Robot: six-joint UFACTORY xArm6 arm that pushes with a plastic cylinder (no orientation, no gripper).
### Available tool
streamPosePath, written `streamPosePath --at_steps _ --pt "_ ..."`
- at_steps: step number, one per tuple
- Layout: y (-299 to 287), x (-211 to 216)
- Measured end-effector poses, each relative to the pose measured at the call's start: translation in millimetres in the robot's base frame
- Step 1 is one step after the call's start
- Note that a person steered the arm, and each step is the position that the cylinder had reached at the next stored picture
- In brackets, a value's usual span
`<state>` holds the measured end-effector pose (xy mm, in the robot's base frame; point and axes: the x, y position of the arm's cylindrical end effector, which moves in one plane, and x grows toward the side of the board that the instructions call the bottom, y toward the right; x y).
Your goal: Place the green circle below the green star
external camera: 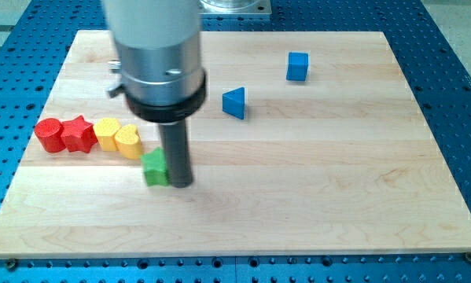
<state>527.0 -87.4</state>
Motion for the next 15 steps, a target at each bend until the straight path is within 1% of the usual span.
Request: streamPosePath --at_steps 1,2,3,4,5,6,7,8,9,10,11,12,13,14,15 --pt "-27.6 5.1" --pt "17.6 26.4" --pt "67.5 11.4" --pt "66.0 -43.3" --pt "33.4 -96.5" --pt "-6.2 -129.7" --pt "-28.5 -168.2" --pt "-62.9 -223.4" --pt "-48.2 -252.0" --pt "-5.5 -200.0" --pt "11.0 -122.3" --pt "16.9 -120.7" --pt "10.0 -156.8" --pt "18.8 -169.1" --pt "48.5 -143.7"
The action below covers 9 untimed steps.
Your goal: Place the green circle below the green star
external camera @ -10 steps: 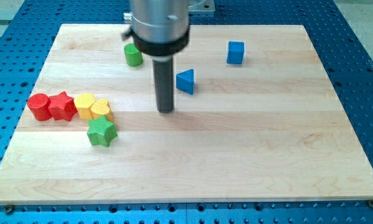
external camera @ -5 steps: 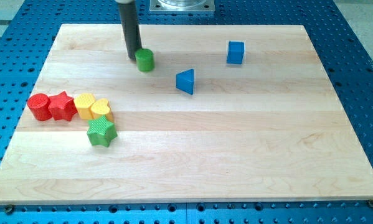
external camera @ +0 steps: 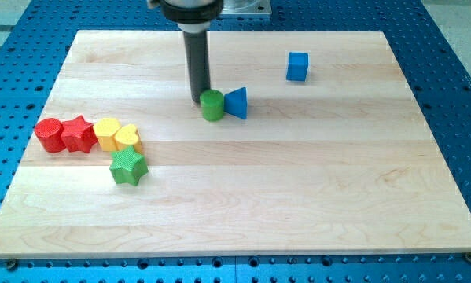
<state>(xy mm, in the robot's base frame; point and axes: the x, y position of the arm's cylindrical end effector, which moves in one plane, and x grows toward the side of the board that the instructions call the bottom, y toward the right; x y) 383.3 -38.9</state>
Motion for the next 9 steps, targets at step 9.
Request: streamPosePath --at_steps 9 --pt "23.9 171.8"
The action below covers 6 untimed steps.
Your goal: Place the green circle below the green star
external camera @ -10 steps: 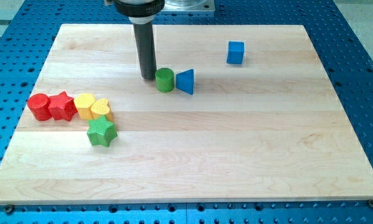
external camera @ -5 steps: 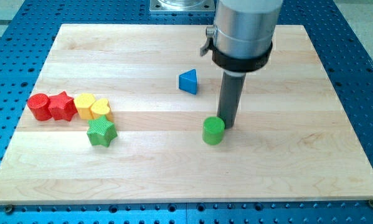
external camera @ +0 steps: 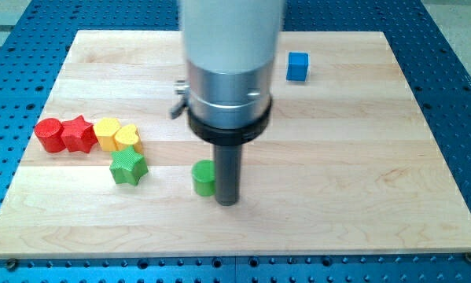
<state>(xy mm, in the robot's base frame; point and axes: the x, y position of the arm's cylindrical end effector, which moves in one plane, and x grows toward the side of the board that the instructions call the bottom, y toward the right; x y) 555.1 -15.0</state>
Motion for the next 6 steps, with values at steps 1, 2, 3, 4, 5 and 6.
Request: streamPosePath --at_steps 1,2,3,4,5,6 --pt "37.1 -12.3" --pt "20.8 -31.2" --pt "-34.4 -29.2" --pt "-60.2 -15.9" --pt "-27.0 15.0" --pt "-35.5 14.2"
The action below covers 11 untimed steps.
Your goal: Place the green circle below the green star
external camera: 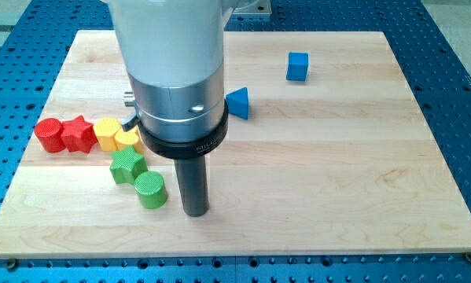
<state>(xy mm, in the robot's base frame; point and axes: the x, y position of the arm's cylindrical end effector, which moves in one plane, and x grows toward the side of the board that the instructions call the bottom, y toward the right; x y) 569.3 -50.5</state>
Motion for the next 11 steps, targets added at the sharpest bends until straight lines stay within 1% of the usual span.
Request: streamPosePath --at_steps 1,3,4,5,7,8,9,10,11 --pt "-1.9 -7.6" --pt "-41.9 0.0" --pt "-75.4 19.9" --pt "-89.2 25.9" --pt "-89.2 24.3" --pt "-80.7 35.3" --pt "-68.8 35.5" --pt "-73.3 -0.1" --pt "-73.3 -1.1"
